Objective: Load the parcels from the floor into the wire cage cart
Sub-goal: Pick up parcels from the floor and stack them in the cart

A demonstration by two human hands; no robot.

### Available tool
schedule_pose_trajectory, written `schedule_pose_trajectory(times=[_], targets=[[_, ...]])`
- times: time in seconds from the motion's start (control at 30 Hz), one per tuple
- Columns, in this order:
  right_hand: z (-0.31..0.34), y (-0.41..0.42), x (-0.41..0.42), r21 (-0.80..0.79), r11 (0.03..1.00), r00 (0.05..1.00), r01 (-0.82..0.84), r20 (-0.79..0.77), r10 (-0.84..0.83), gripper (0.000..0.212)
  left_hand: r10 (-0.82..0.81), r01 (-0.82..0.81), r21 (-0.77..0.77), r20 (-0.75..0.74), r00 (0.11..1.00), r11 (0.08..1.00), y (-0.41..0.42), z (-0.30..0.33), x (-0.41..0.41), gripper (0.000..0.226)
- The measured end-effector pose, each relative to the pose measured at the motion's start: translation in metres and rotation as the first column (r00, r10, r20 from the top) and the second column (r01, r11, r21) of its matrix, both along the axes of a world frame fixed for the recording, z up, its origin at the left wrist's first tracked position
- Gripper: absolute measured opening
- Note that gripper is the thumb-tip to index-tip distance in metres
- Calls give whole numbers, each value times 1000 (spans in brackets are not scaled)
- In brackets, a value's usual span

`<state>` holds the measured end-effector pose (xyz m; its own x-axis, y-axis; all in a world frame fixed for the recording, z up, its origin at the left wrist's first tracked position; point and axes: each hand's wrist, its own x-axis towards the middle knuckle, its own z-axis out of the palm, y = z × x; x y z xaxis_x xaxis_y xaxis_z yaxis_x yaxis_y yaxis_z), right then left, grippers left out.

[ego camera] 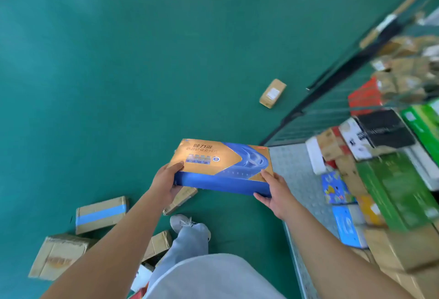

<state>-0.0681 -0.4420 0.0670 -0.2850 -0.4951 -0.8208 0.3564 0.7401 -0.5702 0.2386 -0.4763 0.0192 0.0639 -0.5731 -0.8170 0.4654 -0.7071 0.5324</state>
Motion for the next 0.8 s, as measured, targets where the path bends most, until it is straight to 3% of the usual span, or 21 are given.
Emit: schedule_pose_trajectory(times=[0.23,0.4,0.57,0.8], targets=[[28,160,-126,-80,948,950,309,-24,-312,53,-297,295,-107,-2,955,949,66,30,-149,39],[43,255,-179,-98,875,878,474,-24,-479,48,-504,505,-127,44,863,854,106,44,-235,36],[50,322,-220,-91,801,801,592,-46,-597,39,-618,622,-149,74,782,769,137,56,-309,35],[43,365,-266,-72,669,672,740,23,-740,50,-739,748,-110,117,664,655,147,64,-387,43]])
